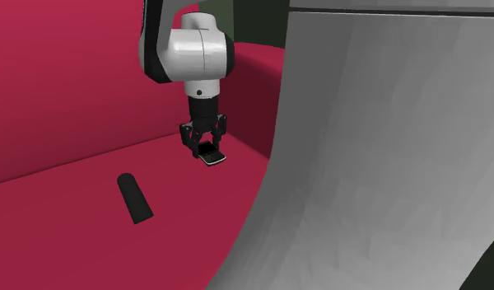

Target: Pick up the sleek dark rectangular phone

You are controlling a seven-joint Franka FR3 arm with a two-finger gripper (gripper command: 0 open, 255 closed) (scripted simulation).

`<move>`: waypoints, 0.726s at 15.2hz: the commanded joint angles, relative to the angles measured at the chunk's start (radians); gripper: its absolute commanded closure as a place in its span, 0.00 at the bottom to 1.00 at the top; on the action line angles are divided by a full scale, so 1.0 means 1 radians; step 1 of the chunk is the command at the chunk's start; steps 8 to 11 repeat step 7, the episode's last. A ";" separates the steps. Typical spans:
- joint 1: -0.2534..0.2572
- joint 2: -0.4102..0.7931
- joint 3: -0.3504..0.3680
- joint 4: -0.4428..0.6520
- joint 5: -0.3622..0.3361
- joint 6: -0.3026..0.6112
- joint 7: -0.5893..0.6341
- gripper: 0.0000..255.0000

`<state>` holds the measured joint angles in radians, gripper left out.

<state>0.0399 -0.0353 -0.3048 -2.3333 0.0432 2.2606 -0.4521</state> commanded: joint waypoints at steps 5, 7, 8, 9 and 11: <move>-0.001 -0.049 0.002 0.035 -0.021 -0.082 0.017 1.00; -0.001 -0.050 0.002 0.036 -0.021 -0.084 0.017 1.00; -0.001 -0.050 0.002 0.036 -0.021 -0.084 0.017 1.00; -0.001 -0.050 0.002 0.036 -0.021 -0.084 0.017 1.00; -0.001 -0.050 0.002 0.036 -0.021 -0.084 0.017 1.00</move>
